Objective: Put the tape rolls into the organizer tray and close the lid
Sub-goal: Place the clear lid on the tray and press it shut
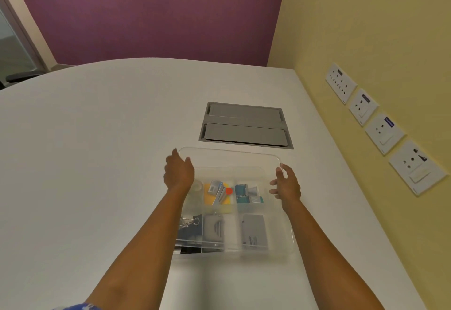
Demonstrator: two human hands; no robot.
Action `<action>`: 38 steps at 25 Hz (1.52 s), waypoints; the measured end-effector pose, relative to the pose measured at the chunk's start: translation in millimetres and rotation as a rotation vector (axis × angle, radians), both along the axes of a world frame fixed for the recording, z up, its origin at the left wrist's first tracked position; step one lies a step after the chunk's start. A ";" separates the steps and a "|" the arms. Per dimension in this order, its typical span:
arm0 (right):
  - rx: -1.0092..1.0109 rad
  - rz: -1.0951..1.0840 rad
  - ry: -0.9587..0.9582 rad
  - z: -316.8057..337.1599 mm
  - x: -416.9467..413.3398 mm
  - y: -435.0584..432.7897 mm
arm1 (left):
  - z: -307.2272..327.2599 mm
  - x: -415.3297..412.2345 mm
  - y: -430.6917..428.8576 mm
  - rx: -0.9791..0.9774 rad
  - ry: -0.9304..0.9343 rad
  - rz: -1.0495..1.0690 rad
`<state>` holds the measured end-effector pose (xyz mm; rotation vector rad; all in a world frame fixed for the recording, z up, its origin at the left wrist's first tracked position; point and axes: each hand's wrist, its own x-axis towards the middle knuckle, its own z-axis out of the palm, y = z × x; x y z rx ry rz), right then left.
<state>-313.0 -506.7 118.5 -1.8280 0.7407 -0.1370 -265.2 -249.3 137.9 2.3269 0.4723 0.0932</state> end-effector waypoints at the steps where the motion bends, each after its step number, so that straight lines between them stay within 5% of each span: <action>1: -0.005 0.003 0.020 -3.1 -0.8 3.1 | -3.4 -0.4 0.5 -0.064 0.062 -0.003; 6: -0.405 0.072 0.135 -11.8 1.1 14.0 | -21.7 -6.6 4.1 -0.049 0.160 0.068; 9: -0.465 0.135 0.184 -17.7 1.9 14.8 | -30.9 -11.4 7.4 0.092 0.168 0.081; 14: -0.412 0.225 0.224 -25.3 5.1 14.4 | -41.0 -12.0 10.2 0.206 0.154 0.116; 24: -0.149 0.080 0.195 -29.4 30.2 10.8 | -51.2 9.6 16.1 0.015 0.205 0.167; 38: -0.074 -0.005 0.140 -44.5 68.6 14.7 | -64.9 35.8 19.3 -0.103 0.144 0.225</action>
